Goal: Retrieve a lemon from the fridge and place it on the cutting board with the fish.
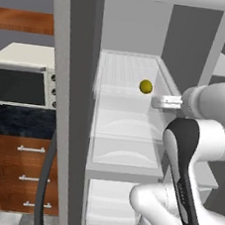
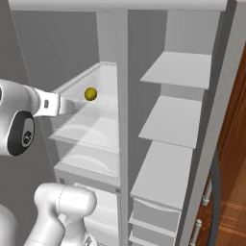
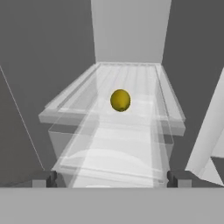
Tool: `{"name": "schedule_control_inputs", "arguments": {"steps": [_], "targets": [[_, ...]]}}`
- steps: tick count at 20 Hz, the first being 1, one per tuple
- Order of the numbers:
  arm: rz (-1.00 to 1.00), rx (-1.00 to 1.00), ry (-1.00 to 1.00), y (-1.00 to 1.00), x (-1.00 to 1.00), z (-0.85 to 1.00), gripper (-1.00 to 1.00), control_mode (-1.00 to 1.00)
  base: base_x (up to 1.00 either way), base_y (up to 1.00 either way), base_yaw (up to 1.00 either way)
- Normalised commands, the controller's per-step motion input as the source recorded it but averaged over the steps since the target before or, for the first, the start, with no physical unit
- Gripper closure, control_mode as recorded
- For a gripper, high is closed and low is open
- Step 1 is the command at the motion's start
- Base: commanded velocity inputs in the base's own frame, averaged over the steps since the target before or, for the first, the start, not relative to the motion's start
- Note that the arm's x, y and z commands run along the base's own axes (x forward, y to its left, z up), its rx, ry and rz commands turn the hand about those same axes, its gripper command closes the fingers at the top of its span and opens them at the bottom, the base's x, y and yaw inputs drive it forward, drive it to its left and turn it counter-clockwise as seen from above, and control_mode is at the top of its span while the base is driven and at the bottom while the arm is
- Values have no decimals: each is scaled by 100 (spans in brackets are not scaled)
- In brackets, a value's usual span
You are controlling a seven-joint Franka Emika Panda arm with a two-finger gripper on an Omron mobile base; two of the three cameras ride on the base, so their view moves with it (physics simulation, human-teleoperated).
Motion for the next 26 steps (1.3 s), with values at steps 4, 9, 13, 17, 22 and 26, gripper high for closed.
{"name": "schedule_control_inputs", "arguments": {"steps": [4, 9, 13, 17, 22, 26], "targets": [[-9, -1, 2, -1, 16, 3, -100, -100, 0, 0, 0], [-11, 0, 4, 0, 49, 5, -100, -100, 0, 0, 0], [-2, 0, 5, -7, 55, 0, -100, -100, 0, 0, 0], [1, 0, 9, -18, 63, -1, -100, -100, 0, 0, 0], [1, 0, 7, -7, 51, -7, -100, -100, 0, 0, 0], [0, 0, 0, 0, 45, -18, -100, -100, 0, 0, 0]]}}
